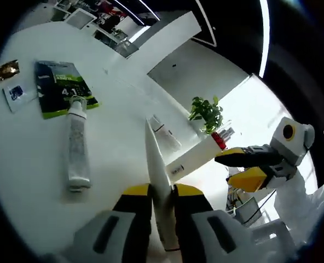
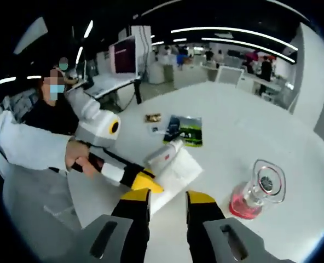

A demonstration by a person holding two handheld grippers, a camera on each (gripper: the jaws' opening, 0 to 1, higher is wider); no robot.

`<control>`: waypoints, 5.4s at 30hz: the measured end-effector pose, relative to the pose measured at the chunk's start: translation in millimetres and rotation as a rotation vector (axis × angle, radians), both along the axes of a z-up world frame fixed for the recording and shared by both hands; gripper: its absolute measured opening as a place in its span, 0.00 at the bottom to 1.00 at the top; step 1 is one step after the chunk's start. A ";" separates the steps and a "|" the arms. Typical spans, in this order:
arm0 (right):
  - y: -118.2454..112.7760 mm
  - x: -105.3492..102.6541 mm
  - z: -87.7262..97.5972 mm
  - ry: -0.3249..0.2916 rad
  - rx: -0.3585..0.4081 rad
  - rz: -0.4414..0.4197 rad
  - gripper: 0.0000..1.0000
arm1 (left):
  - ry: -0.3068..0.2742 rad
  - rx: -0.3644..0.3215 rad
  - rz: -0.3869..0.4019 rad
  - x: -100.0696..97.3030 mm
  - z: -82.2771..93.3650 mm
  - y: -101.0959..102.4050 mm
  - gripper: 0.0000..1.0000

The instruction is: Arrange the skincare products in the storage area until every visible bottle or jar stands upright without overlapping.

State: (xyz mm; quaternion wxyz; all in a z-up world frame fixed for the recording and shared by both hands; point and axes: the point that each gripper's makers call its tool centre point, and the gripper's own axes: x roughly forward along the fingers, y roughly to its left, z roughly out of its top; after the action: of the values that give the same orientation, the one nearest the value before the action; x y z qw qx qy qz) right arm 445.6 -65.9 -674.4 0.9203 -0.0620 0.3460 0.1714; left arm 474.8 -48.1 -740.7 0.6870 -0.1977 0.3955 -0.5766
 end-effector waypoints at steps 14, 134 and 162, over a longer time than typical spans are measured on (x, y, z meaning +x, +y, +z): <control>0.7 12.3 7.1 0.058 -0.086 0.247 0.19 | -0.057 -0.057 -0.172 -23.9 9.8 14.4 0.08; -25.4 28.8 41.2 0.354 -0.507 0.703 0.00 | -0.791 -0.009 -0.481 -8.0 57.4 -57.4 0.16; -41.0 24.8 39.8 0.364 -0.512 0.716 0.00 | -0.726 -0.053 -0.428 -6.5 63.2 -71.2 0.18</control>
State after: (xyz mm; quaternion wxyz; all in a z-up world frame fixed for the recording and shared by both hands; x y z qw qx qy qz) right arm 470.5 -106.9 -634.7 0.6830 -0.3712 0.4895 0.3951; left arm 468.3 -119.2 -677.5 0.6411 0.0873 0.1453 -0.7485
